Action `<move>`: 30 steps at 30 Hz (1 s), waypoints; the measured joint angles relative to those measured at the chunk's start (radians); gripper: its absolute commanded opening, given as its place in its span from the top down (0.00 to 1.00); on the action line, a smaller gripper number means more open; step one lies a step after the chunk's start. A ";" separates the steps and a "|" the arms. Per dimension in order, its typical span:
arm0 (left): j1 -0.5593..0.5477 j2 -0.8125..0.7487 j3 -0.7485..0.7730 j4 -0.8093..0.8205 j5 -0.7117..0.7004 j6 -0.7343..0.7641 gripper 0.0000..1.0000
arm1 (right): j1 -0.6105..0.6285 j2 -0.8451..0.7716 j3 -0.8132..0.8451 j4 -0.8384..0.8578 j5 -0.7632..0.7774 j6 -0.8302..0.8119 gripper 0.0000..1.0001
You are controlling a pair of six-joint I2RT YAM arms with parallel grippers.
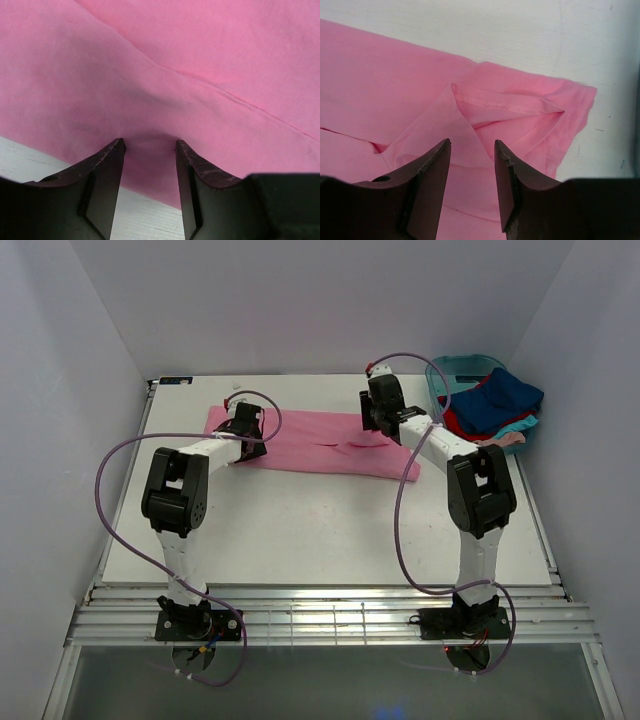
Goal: Fold and stack the t-shirts
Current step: Fold the other side of the tshirt into a rectangle
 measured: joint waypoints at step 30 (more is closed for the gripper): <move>-0.004 -0.041 -0.045 -0.033 -0.013 0.011 0.45 | -0.008 0.266 0.239 -0.145 -0.134 0.000 0.63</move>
